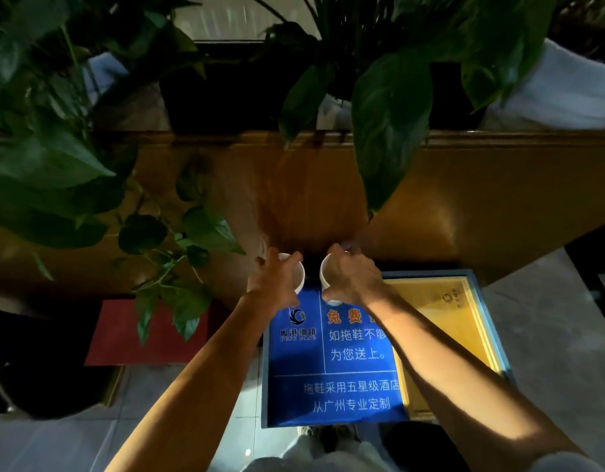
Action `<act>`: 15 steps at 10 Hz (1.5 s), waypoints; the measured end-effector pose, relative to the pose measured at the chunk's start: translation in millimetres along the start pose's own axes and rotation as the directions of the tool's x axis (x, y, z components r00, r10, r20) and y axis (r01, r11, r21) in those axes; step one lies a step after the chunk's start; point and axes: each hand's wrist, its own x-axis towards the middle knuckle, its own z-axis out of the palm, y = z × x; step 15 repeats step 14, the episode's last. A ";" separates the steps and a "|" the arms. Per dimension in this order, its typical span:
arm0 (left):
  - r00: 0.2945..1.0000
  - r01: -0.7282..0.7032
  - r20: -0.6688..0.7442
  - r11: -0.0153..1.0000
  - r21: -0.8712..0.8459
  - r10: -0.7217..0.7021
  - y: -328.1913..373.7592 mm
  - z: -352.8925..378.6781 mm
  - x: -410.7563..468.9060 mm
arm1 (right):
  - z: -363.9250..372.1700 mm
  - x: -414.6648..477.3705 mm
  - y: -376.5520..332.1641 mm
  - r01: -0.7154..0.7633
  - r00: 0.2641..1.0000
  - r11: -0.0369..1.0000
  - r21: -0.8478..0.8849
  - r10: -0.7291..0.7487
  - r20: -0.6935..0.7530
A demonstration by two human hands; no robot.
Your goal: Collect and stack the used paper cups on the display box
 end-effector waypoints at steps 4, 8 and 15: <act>0.996 -0.022 0.084 0.997 0.079 0.015 2.6 -8.2 -1.6 | 7.2 -3.8 4.0 -0.035 0.999 0.996 0.078 0.033 0.037; 0.992 -0.121 0.041 0.983 0.141 0.116 3.2 -29.2 -9.4 | -23.6 -14.8 -3.2 0.113 0.993 0.990 -0.080 -0.111 0.033; 0.999 -0.030 -0.014 0.975 0.222 0.034 23.9 -19.3 -27.1 | -26.7 -35.7 -0.4 0.056 0.993 0.997 -0.046 -0.050 0.111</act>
